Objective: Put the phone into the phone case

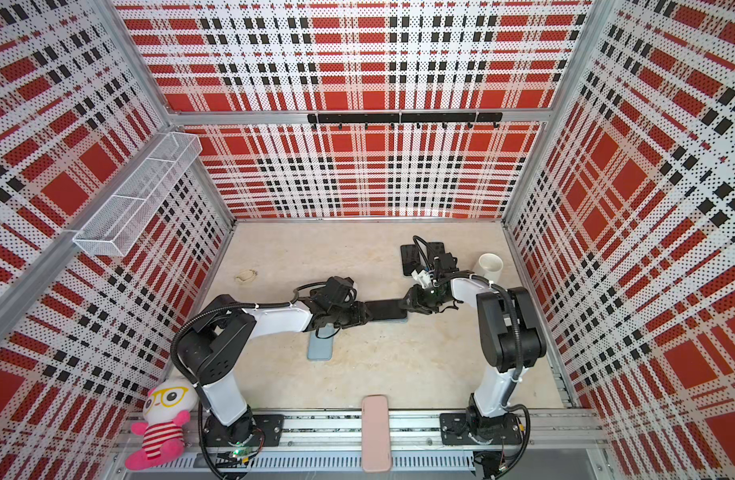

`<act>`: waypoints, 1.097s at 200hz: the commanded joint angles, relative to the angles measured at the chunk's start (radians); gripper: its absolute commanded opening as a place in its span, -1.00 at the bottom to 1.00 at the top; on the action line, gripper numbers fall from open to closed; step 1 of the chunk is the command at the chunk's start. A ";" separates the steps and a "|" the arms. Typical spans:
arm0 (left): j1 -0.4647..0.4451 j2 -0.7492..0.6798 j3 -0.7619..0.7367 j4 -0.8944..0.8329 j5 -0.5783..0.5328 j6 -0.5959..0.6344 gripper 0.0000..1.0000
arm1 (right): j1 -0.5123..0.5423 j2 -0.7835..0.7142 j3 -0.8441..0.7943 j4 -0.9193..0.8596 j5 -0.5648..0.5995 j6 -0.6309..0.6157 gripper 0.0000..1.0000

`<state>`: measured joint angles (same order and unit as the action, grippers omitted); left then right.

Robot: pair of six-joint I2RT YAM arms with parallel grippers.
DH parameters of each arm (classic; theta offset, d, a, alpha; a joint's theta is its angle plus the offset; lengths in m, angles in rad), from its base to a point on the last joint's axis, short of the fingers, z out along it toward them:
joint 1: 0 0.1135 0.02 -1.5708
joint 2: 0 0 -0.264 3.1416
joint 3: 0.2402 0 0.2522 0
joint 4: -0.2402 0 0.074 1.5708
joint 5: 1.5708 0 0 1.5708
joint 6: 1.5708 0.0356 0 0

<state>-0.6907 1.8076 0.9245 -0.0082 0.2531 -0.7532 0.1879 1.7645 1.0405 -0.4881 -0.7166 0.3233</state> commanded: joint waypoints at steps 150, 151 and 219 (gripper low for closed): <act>0.034 0.046 0.133 -0.159 -0.073 0.130 -0.08 | 0.027 -0.054 -0.091 0.059 0.163 0.018 -0.48; 0.034 0.047 0.134 -0.160 -0.075 0.131 -0.08 | 0.028 -0.053 -0.091 0.060 0.163 0.019 -0.48; 0.073 0.098 0.210 -0.230 0.002 0.233 -0.26 | 0.084 -0.017 -0.076 0.032 0.233 0.038 -0.68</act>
<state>-0.6231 1.8565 1.0920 -0.2043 0.1898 -0.5781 0.2447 1.7359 0.9516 -0.4496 -0.5194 0.3523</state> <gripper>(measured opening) 0.391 0.173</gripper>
